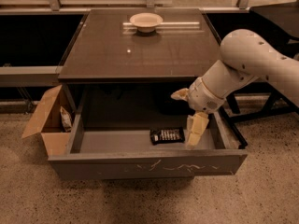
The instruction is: Pick rxbar chocolate from top drawer and place on counter
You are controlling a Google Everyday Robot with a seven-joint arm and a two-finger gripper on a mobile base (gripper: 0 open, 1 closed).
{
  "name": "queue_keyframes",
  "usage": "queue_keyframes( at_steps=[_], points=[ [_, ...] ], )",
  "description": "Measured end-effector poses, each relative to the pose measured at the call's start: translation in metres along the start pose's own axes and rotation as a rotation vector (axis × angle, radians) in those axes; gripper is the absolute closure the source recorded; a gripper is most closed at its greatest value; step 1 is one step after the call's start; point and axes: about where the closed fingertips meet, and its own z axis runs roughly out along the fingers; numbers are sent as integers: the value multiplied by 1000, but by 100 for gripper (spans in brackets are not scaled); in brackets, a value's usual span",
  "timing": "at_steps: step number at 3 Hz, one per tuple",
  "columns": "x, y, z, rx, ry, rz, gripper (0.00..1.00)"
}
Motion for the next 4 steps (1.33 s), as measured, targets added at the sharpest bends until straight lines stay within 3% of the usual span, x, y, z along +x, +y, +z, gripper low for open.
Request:
queue_keyframes(
  at_steps=[1, 2, 3, 4],
  points=[
    [11, -7, 26, -41, -18, -6, 0],
    [21, -14, 47, -69, -31, -3, 12],
    [30, -20, 62, -93, -40, 7, 0],
    [37, -26, 71, -112, -45, 11, 34]
  ],
)
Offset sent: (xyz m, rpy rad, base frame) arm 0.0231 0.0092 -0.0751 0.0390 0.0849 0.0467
